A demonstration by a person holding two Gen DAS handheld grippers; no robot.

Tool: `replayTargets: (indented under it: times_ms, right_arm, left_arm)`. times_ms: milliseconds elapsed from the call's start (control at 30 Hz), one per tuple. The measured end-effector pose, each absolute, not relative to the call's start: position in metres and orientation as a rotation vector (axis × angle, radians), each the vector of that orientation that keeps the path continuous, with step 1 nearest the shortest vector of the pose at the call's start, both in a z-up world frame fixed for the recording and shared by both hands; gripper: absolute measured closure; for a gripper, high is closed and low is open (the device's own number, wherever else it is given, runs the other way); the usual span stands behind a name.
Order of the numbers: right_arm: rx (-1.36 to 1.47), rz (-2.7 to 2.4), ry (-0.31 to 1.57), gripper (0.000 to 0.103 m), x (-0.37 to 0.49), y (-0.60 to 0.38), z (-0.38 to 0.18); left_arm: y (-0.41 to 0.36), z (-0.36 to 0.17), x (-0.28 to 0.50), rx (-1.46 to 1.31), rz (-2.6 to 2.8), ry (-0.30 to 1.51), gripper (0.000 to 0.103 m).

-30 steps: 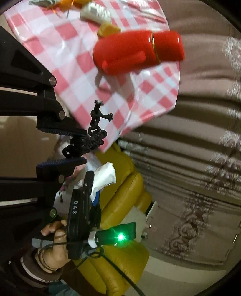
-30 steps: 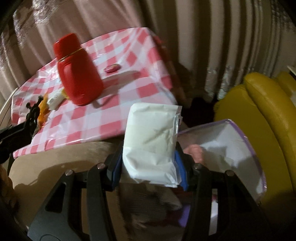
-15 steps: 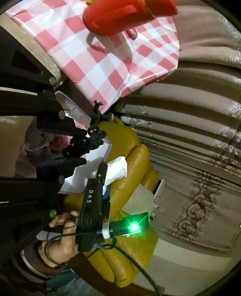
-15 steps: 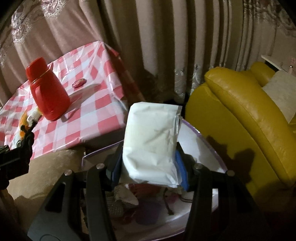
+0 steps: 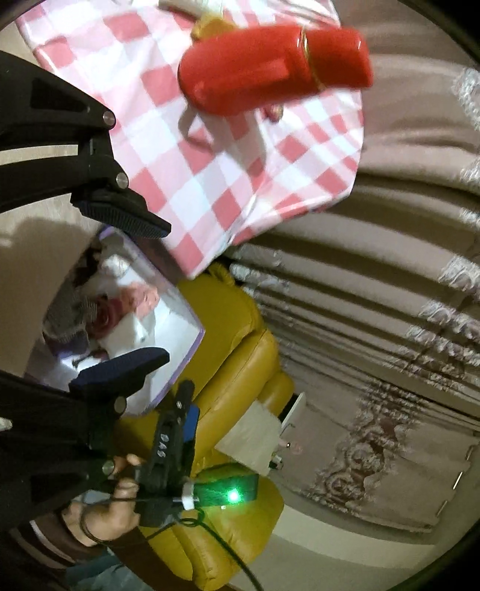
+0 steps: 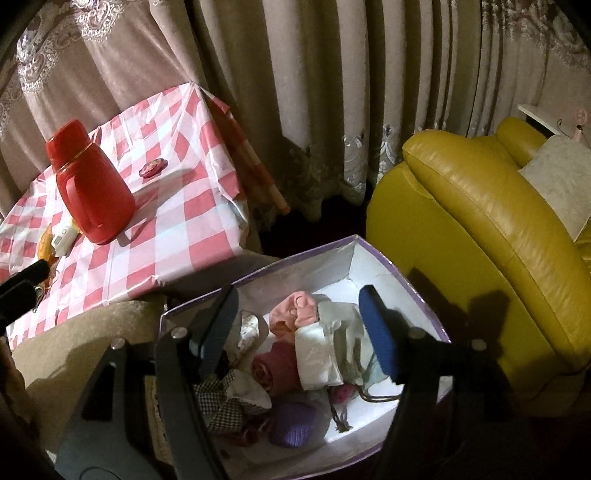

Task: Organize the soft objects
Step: 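Move both open tools back over the table toward the grey towel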

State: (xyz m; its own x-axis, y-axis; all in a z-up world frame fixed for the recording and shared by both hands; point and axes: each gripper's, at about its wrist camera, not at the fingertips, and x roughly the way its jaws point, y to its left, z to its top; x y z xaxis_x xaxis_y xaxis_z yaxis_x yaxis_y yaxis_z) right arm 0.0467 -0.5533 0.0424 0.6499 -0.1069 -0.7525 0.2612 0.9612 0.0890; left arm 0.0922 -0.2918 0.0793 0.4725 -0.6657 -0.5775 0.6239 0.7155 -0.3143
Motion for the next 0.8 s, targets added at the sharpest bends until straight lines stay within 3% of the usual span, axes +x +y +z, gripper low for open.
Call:
replayTargets:
  times_ms: [400, 800]
  right_arm:
    - [0.145, -0.17, 0.826, 0.031, 0.058, -0.527, 0.055]
    - [0.068, 0.023, 0.838, 0.031, 0.089, -0.442, 0.06]
  left_arm:
    - [-0.15, 0.087, 0.081, -0.142, -0.517, 0.673, 0.041]
    - [-0.022, 0.066, 0.076, -0.245, -0.233, 0.679, 0.041]
